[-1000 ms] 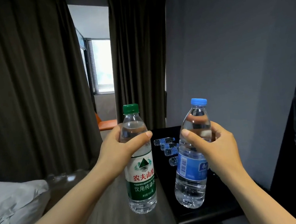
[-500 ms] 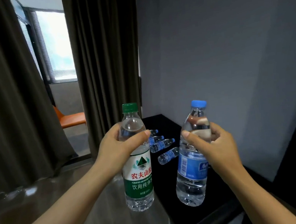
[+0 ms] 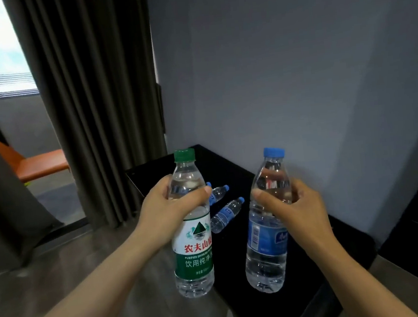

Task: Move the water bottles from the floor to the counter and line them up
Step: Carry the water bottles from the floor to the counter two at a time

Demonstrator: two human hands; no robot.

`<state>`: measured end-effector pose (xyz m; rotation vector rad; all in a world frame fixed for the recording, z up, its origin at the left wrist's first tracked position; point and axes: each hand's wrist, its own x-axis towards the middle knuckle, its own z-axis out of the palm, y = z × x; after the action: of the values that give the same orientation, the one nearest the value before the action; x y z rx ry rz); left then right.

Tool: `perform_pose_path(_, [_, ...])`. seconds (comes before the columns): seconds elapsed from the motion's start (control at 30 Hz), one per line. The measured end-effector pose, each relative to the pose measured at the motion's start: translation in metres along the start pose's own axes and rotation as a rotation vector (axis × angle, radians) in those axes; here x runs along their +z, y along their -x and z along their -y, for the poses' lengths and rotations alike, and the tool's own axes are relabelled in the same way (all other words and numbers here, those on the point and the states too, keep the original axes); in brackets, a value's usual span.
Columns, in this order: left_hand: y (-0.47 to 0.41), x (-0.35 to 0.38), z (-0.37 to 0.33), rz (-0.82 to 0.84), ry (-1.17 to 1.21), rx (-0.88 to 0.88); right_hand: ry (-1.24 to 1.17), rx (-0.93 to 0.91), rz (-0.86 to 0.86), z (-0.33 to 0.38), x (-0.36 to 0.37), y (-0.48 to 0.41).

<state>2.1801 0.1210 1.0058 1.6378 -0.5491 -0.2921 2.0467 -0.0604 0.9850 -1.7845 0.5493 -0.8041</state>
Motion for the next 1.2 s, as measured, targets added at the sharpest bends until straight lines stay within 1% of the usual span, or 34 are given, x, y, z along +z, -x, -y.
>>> perform_pose_path(0.1, [-0.044,0.005,0.013,0.027,-0.052,-0.014,0.007,0.014,-0.014,-0.018,0.014,-0.033])
perform_pose_path(0.23, [-0.103,0.012,0.027,0.058,-0.12,-0.014,-0.003,0.086,-0.032,-0.044,0.031,-0.082])
perform_pose_path(0.37, [-0.151,0.019,0.044,0.062,-0.119,-0.052,0.012,0.096,-0.015,-0.06,0.044,-0.123])
perform_pose_path(0.6, [-0.215,0.033,0.077,0.164,-0.127,-0.105,0.039,0.162,-0.06,-0.098,0.055,-0.168])
perform_pose_path(0.73, [-0.25,0.041,0.098,0.246,-0.136,-0.131,0.059,0.22,-0.081,-0.125,0.062,-0.184])
perform_pose_path(0.93, [-0.315,0.053,0.134,0.384,-0.214,-0.132,0.096,0.341,-0.177,-0.159,0.085,-0.208])
perform_pose_path(1.1, [-0.365,0.058,0.172,0.537,-0.279,-0.129,0.157,0.409,-0.232,-0.184,0.11,-0.221])
perform_pose_path(1.2, [-0.391,0.063,0.199,0.622,-0.339,-0.138,0.171,0.486,-0.278,-0.2,0.123,-0.22])
